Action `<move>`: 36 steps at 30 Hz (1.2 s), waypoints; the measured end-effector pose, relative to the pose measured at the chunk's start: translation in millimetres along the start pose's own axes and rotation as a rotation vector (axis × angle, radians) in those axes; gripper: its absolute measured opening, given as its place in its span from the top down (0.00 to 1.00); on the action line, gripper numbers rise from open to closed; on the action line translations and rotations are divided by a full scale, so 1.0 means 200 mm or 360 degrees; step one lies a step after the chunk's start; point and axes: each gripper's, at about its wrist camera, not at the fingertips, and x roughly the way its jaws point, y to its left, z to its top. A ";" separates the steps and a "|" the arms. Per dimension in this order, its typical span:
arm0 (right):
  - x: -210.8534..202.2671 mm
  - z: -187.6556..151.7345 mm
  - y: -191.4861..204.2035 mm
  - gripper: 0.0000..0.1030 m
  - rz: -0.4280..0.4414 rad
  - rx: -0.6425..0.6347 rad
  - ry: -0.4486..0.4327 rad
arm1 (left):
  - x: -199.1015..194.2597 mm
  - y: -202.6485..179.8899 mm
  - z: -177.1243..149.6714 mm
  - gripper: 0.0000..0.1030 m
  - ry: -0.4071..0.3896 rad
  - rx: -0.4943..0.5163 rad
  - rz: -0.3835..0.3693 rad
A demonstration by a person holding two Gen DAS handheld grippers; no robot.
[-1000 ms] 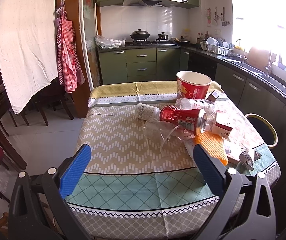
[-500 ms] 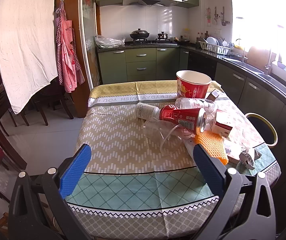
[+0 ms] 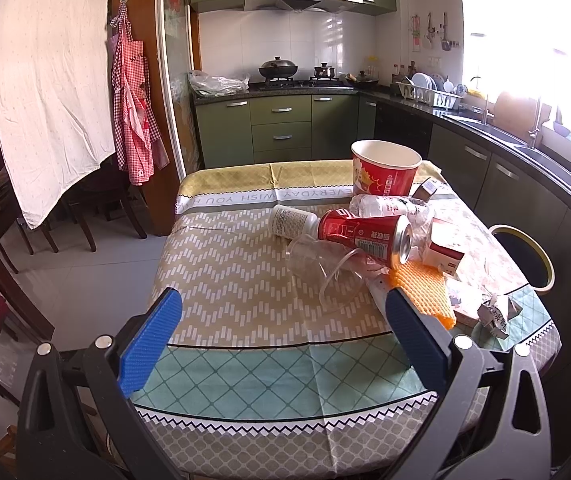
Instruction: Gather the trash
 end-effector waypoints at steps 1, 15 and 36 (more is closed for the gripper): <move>0.00 0.00 0.00 0.04 -0.0001 0.0000 0.0000 | 0.00 0.00 0.00 0.06 0.0000 0.0002 0.0003; 0.00 0.00 0.00 0.04 -0.0002 -0.0001 0.0001 | 0.00 0.00 0.00 0.06 0.0000 0.0003 0.0005; 0.07 0.14 0.04 0.04 0.0213 -0.0149 0.0167 | 0.08 -0.01 0.06 0.06 0.0100 0.0059 -0.0046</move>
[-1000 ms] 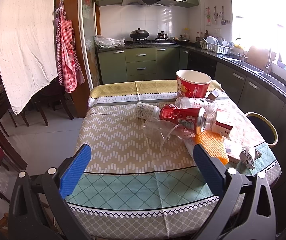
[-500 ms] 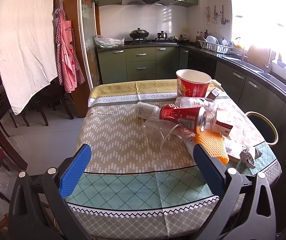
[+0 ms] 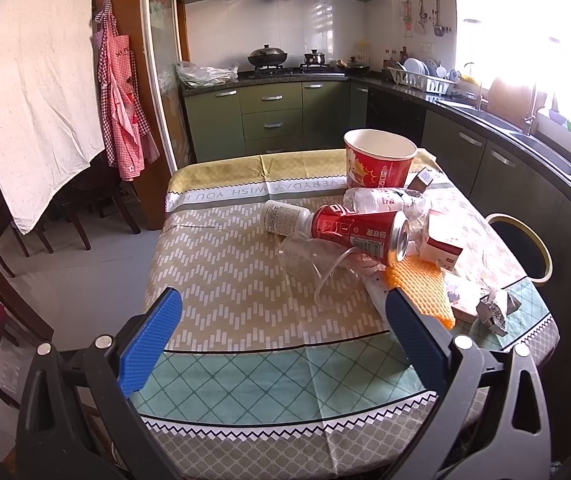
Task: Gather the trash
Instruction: 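Reach the right tool to the red paper bucket and grasp its rim, then carry the bucket into the bin and open the right tool while the left tool grasps the brown tray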
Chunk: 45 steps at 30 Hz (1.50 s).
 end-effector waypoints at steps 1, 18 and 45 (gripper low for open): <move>0.01 0.04 0.00 0.04 0.0048 -0.0020 0.0024 | 0.02 -0.01 0.03 0.06 0.0026 0.0027 -0.0002; 0.76 1.05 0.17 0.31 0.0452 0.0017 0.0573 | 0.53 -0.11 0.62 0.06 0.0630 0.0045 -0.0330; 1.97 1.18 0.29 0.83 0.0154 0.0084 0.1124 | 1.03 -0.12 0.72 0.08 0.0942 0.0115 -0.0274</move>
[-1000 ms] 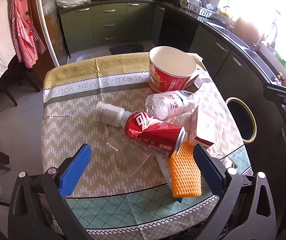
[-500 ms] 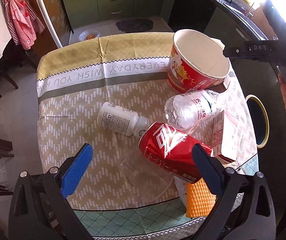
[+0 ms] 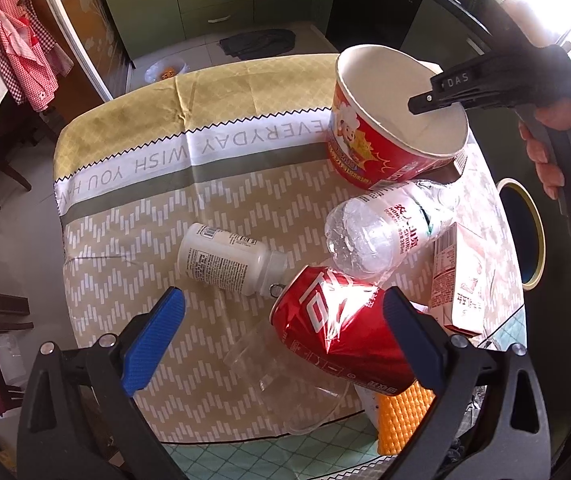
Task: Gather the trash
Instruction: 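Carry the bucket into the bin and open the right tool while the left tool grasps the brown tray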
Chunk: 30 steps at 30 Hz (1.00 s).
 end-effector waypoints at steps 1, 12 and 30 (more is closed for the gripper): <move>0.01 0.00 0.00 0.88 -0.0015 0.0005 -0.0002 | 0.00 0.00 0.00 0.08 -0.0005 0.0007 -0.0001; -0.13 0.08 -0.09 0.95 0.0088 0.0096 -0.0160 | -0.02 -0.16 0.05 0.08 -0.0022 0.0145 -0.0008; -0.93 -0.56 -1.25 0.95 -0.0106 0.0508 -0.0463 | 0.32 -0.90 0.50 0.08 0.0050 0.0601 -0.0128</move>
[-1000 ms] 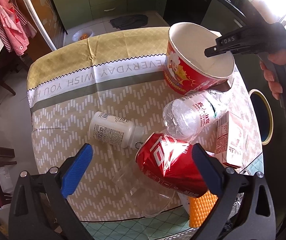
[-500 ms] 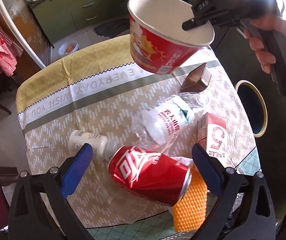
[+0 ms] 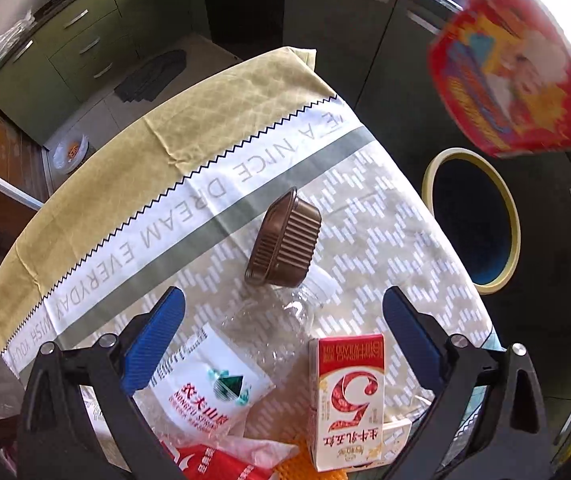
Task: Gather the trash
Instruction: 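Carry the bucket into the bin and open the right tool while the left tool grasps the brown tray, then carry the brown plastic tray over the bin and open the left tool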
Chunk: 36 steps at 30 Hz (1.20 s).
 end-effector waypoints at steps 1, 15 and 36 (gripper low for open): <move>-0.01 -0.04 -0.08 0.95 -0.0015 0.0015 0.0009 | 0.03 -0.01 0.01 0.08 0.0015 0.0005 0.0003; 0.28 -0.48 -0.70 0.93 -0.0070 0.0220 0.0207 | 0.25 -0.02 0.11 0.84 0.0143 0.0003 -0.0004; 0.47 -0.72 -1.12 0.69 -0.0007 0.0360 0.0237 | 0.01 -0.41 0.14 0.95 0.0023 0.0191 -0.0082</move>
